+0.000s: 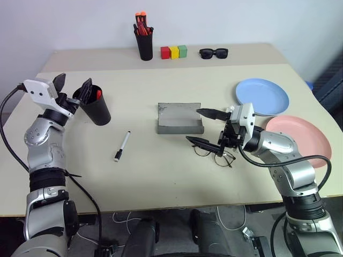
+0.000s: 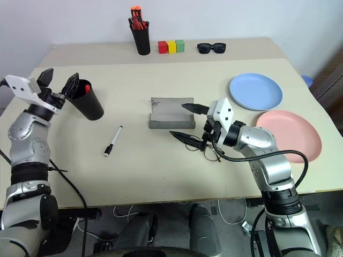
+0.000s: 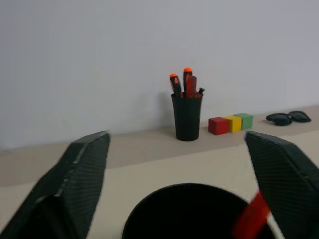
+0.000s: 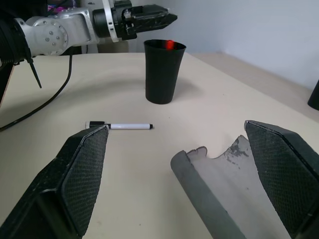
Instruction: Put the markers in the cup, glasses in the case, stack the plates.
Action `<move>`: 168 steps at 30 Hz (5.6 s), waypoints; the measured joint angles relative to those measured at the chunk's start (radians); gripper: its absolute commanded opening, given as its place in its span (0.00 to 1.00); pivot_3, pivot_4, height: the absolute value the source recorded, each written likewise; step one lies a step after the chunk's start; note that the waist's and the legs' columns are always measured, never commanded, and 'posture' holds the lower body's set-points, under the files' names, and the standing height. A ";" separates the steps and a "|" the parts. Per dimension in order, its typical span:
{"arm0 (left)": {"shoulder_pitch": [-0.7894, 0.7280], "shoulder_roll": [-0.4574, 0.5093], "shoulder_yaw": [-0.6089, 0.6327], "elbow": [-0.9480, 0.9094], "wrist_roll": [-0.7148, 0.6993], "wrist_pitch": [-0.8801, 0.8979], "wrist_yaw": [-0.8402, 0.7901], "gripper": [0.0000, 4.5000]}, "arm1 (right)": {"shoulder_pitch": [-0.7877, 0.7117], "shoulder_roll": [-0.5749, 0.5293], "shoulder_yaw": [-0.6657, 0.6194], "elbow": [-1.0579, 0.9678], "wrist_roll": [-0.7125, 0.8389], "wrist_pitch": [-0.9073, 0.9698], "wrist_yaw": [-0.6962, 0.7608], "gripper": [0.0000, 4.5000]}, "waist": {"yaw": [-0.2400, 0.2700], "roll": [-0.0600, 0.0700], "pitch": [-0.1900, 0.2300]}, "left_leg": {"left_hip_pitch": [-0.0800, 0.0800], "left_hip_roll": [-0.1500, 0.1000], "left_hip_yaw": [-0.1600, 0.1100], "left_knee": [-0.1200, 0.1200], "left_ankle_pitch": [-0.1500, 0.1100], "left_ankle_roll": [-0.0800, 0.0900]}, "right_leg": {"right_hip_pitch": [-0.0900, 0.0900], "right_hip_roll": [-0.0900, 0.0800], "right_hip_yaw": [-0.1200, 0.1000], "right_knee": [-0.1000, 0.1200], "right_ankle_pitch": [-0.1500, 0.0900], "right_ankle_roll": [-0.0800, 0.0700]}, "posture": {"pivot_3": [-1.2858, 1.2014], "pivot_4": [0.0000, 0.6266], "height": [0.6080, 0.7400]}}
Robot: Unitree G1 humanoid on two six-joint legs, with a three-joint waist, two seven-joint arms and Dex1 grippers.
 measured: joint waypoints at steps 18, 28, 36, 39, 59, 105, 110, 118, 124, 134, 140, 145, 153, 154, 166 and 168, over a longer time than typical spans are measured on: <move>0.059 0.072 -0.200 -0.903 -0.146 1.243 0.468 0.99 | -0.004 0.009 0.002 0.036 -0.001 -0.013 0.010 1.00 | -0.004 0.000 0.000 | 0.001 0.000 -0.001 0.000 0.000 0.000 | 0.000 0.001 0.000 0.002 0.000 0.000 | 0.52 0.24 1.00; 0.084 -0.133 -0.165 -0.982 -0.172 1.667 0.574 0.99 | -0.005 0.009 0.004 0.036 -0.001 -0.020 0.011 1.00 | -0.005 0.000 0.000 | 0.001 0.000 -0.001 0.000 0.000 0.000 | 0.000 0.001 0.000 0.001 0.000 0.000 | 0.52 0.24 1.00; 0.169 -0.030 -0.146 -0.949 -0.278 1.699 0.640 0.99 | 0.002 0.009 0.005 0.036 -0.001 -0.020 0.009 1.00 | 0.002 0.000 0.000 | 0.001 0.000 -0.002 0.000 0.000 -0.001 | 0.001 0.000 0.000 0.001 0.000 0.000 | 0.52 0.24 1.00; 0.160 -0.020 -0.146 -0.929 -0.311 1.699 0.668 0.99 | 0.002 0.009 0.005 0.035 -0.002 -0.021 0.008 1.00 | 0.000 0.000 0.000 | 0.001 0.000 -0.002 0.000 0.000 -0.001 | 0.001 0.001 0.000 0.001 0.000 0.000 | 0.52 0.24 1.00; 0.175 0.024 -0.164 -0.834 -0.440 1.699 0.793 0.01 | 0.012 0.011 0.006 0.035 -0.029 -0.022 -0.002 1.00 | -0.001 0.000 0.000 | 0.001 0.000 -0.002 0.000 0.000 -0.001 | 0.001 0.001 0.000 0.001 0.000 0.000 | 0.52 0.24 1.00; 0.012 -0.036 -0.024 -0.065 0.165 -0.078 0.338 0.01 | -0.018 0.015 -0.021 0.035 0.076 0.064 -0.005 1.00 | 0.001 0.000 0.000 | 0.000 0.000 0.000 -0.001 0.000 -0.001 | 0.001 0.000 0.000 -0.002 0.001 -0.001 | 0.52 0.24 1.00; 0.037 -0.046 -0.025 -0.027 0.164 -0.093 0.330 0.10 | -0.018 0.015 -0.021 0.035 0.075 0.064 -0.005 1.00 | 0.001 0.000 0.000 | 0.000 0.000 0.000 -0.001 0.000 -0.001 | 0.001 0.000 0.000 -0.001 0.001 -0.001 | 0.52 0.24 1.00; 0.051 -0.073 -0.026 -0.023 0.159 -0.095 0.286 0.98 | -0.020 0.015 -0.015 0.033 0.065 0.064 -0.006 1.00 | 0.001 0.000 0.000 | 0.000 0.000 0.000 -0.001 0.000 -0.001 | 0.001 0.000 0.000 -0.002 0.001 -0.001 | 0.52 0.24 1.00; 0.056 -0.075 -0.027 -0.022 0.149 -0.095 0.258 0.99 | -0.020 0.015 -0.014 0.033 0.057 0.064 -0.009 1.00 | 0.000 0.000 0.000 | 0.000 0.000 0.000 -0.001 0.000 -0.001 | 0.001 0.000 0.000 -0.002 0.001 -0.001 | 0.52 0.24 1.00; 0.084 -0.040 -0.050 -0.217 0.000 0.093 0.069 0.99 | -0.026 0.006 -0.016 0.052 0.039 0.058 -0.003 1.00 | -0.001 0.000 0.000 | 0.000 0.000 0.000 -0.001 0.000 -0.001 | 0.001 0.000 0.000 -0.001 0.001 -0.001 | 0.52 0.24 1.00; 0.087 0.022 -0.237 -0.382 -0.065 0.321 -0.145 0.99 | -0.060 0.006 -0.019 0.101 0.017 0.052 -0.013 1.00 | 0.001 0.000 0.000 | 0.001 0.000 0.000 0.000 0.000 -0.001 | 0.001 0.000 0.000 -0.001 0.001 -0.001 | 0.52 0.24 1.00; -0.066 -0.084 -0.449 -0.292 0.040 0.352 -0.209 0.99 | -0.071 0.013 -0.013 0.119 -0.001 0.025 -0.012 1.00 | 0.002 0.000 0.000 | 0.001 0.000 0.000 0.000 0.000 -0.001 | 0.002 0.001 0.000 -0.001 0.001 -0.001 | 0.52 0.24 1.00; -0.259 -0.257 -0.634 0.168 0.236 0.198 -0.350 0.99 | 0.044 -0.062 -0.047 0.121 -0.038 0.013 -0.001 1.00 | -0.004 0.000 0.000 | 0.000 0.000 0.001 0.000 -0.001 0.002 | 0.001 0.001 0.000 -0.002 0.000 -0.001 | 0.52 0.24 1.00; -0.274 -0.262 -0.635 0.202 0.244 0.185 -0.377 0.99 | 0.057 -0.072 -0.059 0.116 -0.038 0.013 -0.004 1.00 | -0.005 0.000 0.000 | 0.000 0.000 0.001 0.000 -0.001 0.002 | 0.001 0.001 0.000 -0.002 0.001 -0.001 | 0.52 0.24 1.00; -0.399 -0.295 -0.685 0.466 0.389 0.105 -0.567 0.59 | 0.134 -0.088 -0.124 0.037 -0.039 0.013 -0.068 1.00 | 0.000 0.000 0.000 | 0.000 0.000 0.001 0.001 -0.001 0.002 | 0.002 0.001 0.000 -0.002 0.000 0.000 | 0.52 0.24 1.00; -0.404 -0.297 -0.684 0.474 0.401 0.104 -0.573 0.37 | 0.134 -0.086 -0.124 0.028 -0.039 0.013 -0.076 1.00 | 0.000 0.000 0.000 | 0.001 0.000 0.001 0.001 -0.001 0.002 | 0.002 0.001 0.000 -0.002 0.000 0.000 | 0.52 0.24 1.00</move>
